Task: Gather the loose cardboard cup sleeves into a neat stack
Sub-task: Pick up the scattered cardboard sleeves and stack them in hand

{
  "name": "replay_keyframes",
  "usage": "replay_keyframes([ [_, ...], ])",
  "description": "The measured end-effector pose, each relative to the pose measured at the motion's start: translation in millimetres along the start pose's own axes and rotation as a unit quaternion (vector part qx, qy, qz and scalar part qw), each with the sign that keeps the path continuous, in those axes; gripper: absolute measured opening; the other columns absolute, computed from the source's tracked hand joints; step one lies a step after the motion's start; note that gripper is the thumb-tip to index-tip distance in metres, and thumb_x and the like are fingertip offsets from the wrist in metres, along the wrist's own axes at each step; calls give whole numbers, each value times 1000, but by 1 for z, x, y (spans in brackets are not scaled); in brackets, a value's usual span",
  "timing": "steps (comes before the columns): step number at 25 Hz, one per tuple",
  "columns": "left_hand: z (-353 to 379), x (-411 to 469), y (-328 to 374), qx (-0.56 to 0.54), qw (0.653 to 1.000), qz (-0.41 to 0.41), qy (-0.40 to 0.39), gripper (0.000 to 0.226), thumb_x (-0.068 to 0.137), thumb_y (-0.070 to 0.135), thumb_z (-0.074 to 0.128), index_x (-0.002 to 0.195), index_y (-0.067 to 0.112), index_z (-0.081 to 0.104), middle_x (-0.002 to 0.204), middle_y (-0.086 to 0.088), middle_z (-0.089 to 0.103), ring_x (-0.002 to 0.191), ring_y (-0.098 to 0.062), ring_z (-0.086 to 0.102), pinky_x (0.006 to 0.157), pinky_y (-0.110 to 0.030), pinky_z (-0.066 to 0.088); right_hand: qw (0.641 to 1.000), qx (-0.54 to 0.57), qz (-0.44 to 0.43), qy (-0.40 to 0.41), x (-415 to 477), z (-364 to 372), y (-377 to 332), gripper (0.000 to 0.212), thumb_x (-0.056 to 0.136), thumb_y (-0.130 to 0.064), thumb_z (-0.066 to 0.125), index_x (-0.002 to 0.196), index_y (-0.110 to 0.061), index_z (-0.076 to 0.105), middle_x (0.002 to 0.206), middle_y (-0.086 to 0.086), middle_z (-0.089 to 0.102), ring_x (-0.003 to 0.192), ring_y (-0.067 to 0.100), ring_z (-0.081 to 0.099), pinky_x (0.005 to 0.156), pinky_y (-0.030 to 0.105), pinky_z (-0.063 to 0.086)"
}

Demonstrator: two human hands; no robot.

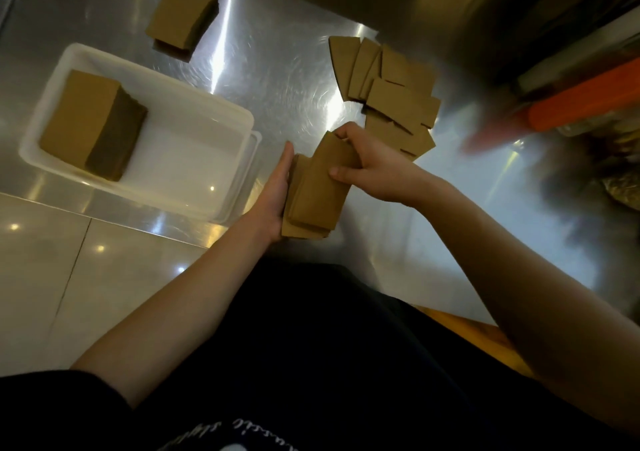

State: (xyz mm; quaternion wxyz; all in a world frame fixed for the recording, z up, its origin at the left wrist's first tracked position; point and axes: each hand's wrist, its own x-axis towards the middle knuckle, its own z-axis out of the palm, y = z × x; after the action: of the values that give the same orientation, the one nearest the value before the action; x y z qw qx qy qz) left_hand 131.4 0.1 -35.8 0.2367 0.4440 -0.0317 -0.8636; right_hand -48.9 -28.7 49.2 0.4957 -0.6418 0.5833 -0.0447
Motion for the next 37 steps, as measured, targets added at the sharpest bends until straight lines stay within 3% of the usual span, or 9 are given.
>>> replay_keyframes([
  [3,8,0,-2,16,1000,7,-25,73,84,79,43,106,19,79,106,-14,76,91,-27,74,80,-40,60,995,-90,-32,36,1,11,-1,47,93,-28,60,135,-22,39,113,-5,51,81,3,54,56,5,40],
  [5,12,-1,-4,17,999,12,-48,71,85,77,43,109,19,78,104,-14,76,90,-26,73,82,-39,59,988,-140,-43,58,1,17,-1,52,92,-30,60,138,-18,40,122,5,53,100,14,53,75,15,38],
  [7,14,-2,-5,26,998,16,-54,69,86,76,43,108,20,78,103,-13,75,88,-25,73,82,-38,58,983,-164,-45,73,-1,22,0,53,92,-31,59,140,-16,41,127,9,53,112,23,48,84,26,37],
  [13,15,-4,-5,42,998,35,-32,63,90,71,44,110,20,77,107,-11,75,93,-24,73,81,-37,59,970,-195,-73,125,-9,37,1,48,93,-33,58,136,-15,48,127,8,57,113,26,52,91,39,48],
  [18,12,-1,-2,56,997,48,-7,71,90,72,44,127,15,66,115,-13,71,100,-26,70,84,-39,58,979,-150,-75,119,-13,47,8,60,88,-45,61,140,-23,41,132,2,54,114,21,53,91,35,48],
  [21,10,1,2,39,997,64,9,68,90,72,43,122,17,66,105,-11,73,91,-24,71,80,-39,58,980,-139,-98,103,-20,48,10,67,83,-56,63,139,-28,39,134,-1,53,115,19,53,90,34,48],
  [27,14,4,4,42,994,83,49,54,92,70,42,108,21,59,81,-3,75,70,-17,72,61,-30,60,969,-174,-155,85,-27,55,5,34,89,-39,63,115,-18,63,113,2,63,99,23,58,80,43,53],
  [33,10,9,4,8,994,103,45,47,94,66,41,110,24,57,82,-6,73,70,-18,71,61,-31,59,959,-199,-188,79,-28,56,12,30,92,-31,61,117,-15,66,122,3,64,124,25,50,101,41,43],
  [37,4,7,2,20,993,84,81,46,89,67,52,101,23,61,87,-7,74,73,-21,72,64,-35,59,976,-90,-106,166,-20,44,27,28,94,-34,57,116,-20,66,118,-2,65,107,10,56,92,31,49],
])
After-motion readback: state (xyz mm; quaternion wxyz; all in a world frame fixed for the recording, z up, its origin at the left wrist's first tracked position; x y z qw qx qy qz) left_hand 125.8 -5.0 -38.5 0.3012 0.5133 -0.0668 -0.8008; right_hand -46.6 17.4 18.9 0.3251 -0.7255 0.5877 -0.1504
